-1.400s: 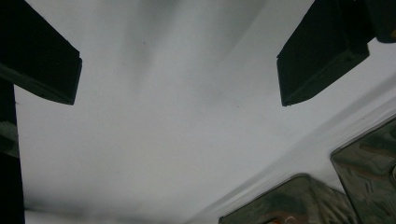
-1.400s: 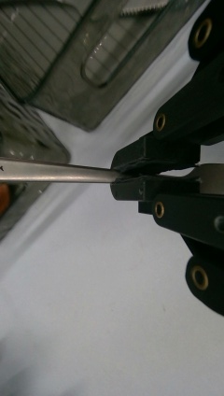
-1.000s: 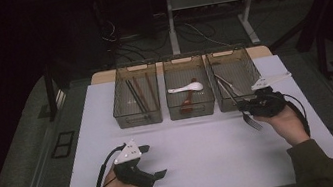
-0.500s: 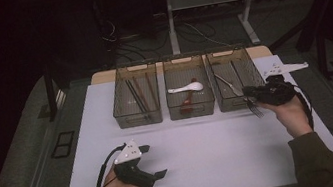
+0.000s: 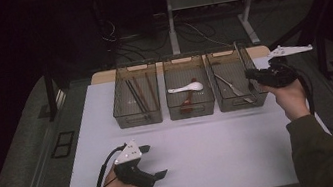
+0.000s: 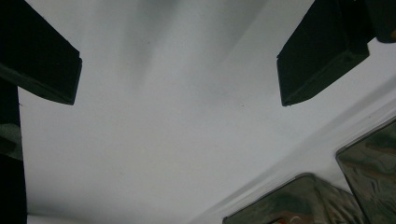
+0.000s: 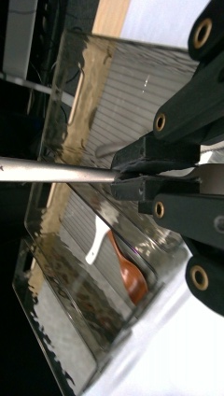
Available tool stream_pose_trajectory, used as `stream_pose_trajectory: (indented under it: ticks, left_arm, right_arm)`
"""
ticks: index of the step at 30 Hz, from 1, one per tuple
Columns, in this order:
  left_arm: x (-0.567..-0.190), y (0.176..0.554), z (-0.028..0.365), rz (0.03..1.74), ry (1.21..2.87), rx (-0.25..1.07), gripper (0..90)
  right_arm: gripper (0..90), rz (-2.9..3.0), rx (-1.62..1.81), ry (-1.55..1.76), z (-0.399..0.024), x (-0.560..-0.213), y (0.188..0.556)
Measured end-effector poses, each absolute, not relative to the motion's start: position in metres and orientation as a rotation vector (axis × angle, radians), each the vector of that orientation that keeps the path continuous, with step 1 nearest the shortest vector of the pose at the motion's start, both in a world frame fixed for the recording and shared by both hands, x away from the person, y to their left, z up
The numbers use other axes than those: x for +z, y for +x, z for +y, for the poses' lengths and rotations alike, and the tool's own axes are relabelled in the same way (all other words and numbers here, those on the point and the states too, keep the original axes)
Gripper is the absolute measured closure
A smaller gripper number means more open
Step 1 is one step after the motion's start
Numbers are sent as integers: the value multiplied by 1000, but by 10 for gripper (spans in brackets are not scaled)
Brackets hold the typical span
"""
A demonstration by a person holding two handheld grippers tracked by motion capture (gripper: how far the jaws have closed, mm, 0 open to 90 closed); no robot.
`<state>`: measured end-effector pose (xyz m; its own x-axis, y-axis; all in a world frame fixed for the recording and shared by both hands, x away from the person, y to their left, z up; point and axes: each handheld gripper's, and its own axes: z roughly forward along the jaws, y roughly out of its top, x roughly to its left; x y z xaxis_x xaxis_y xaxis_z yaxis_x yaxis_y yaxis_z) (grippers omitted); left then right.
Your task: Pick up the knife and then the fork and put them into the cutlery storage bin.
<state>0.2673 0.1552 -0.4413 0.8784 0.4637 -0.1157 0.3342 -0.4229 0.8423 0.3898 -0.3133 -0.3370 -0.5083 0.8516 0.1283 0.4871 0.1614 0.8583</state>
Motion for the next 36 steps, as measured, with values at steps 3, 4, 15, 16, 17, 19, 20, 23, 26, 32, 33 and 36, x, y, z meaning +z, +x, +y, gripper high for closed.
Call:
stream_pose_trajectory:
  ticks: [3, 4, 15, 16, 17, 19, 20, 23, 26, 32, 33, 36]
  left_arm:
    - [-441, 267, 155, 576, 2053, 162, 0]
    - [-441, 267, 155, 575, 2054, 162, 0]
    - [-442, 267, 154, 569, 2053, 155, 0]
    - [-442, 267, 154, 568, 2053, 154, 0]
    - [-442, 267, 154, 567, 2054, 154, 0]
    - [-442, 267, 154, 567, 2053, 154, 0]
    - [-442, 267, 154, 567, 2053, 154, 0]
    - [-442, 267, 154, 565, 2054, 154, 0]
    - [-442, 267, 154, 567, 2054, 151, 0]
    - [-442, 267, 154, 567, 2053, 150, 0]
    - [-442, 267, 154, 567, 2053, 149, 0]
    - [-442, 267, 154, 567, 2052, 148, 0]
  right_arm:
    - [847, 2049, 1286, 1284, -314, -335, 397]
    - [847, 2046, 1273, 1286, -314, -335, 399]
    - [847, 2017, 1198, 1318, -316, -339, 429]
    - [847, 2014, 1198, 1330, -317, -342, 431]
    - [847, 2015, 1193, 1334, -317, -344, 433]
    - [847, 2023, 1171, 1348, -318, -350, 437]
    - [847, 2028, 1157, 1352, -318, -352, 439]
    - [846, 2045, 1125, 1358, -318, -357, 443]
    - [846, 2050, 1097, 1359, -319, -361, 446]
    - [845, 2091, 1020, 1332, -315, -371, 453]
    - [845, 2098, 1013, 1338, -316, -373, 454]
    - [845, 2119, 993, 1364, -315, -379, 456]
